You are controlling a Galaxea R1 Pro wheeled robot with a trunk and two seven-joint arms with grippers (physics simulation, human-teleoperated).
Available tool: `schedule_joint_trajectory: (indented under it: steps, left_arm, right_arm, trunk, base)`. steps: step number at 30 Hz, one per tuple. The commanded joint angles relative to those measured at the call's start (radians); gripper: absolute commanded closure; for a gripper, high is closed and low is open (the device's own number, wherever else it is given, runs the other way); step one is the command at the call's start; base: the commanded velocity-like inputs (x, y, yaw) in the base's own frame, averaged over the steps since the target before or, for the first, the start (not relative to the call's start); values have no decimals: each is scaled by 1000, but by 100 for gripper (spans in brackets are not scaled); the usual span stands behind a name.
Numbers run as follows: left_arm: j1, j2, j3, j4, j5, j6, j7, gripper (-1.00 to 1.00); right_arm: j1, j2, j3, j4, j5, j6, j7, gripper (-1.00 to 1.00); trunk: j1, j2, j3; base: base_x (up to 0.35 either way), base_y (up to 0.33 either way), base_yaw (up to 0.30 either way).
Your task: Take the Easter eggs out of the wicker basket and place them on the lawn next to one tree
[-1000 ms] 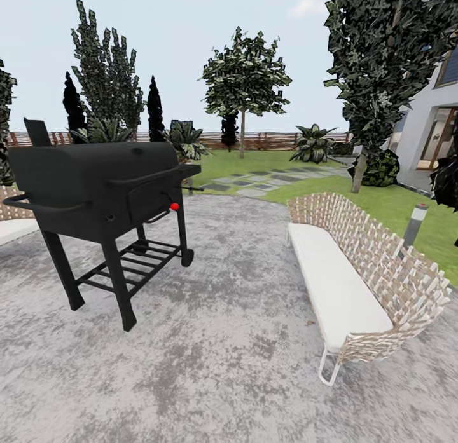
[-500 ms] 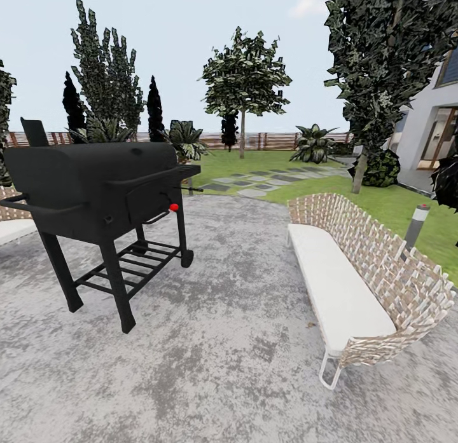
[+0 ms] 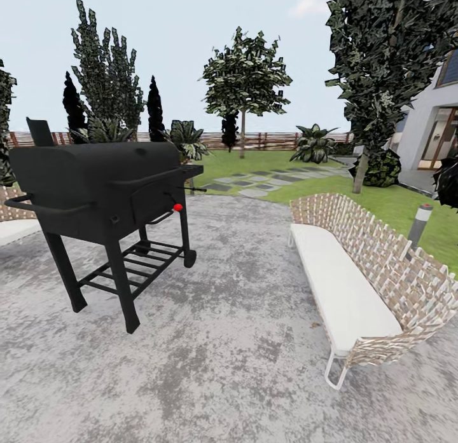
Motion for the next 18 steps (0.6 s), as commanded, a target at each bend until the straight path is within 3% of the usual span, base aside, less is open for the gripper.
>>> schedule_joint_trajectory:
  steps: [1,9,18]
  left_arm:
    - [0,0,-1,-1,10,-2,-1,-100]
    - [0,0,-1,-1,12,-1,-1,-100]
    - [0,0,-1,-1,11,-1,-1,-100]
  right_arm:
    - [0,-1,3,-1,8,1,1,-100]
    - [0,-1,3,-1,8,1,1,-100]
    - [0,-1,3,-1,8,1,1,-100]
  trunk:
    - [0,-1,-1]
    - [0,-1,-1]
    - [0,-1,-1]
  base:
    - [0,17,0]
    - [33,32,0]
    - [232,177,0]
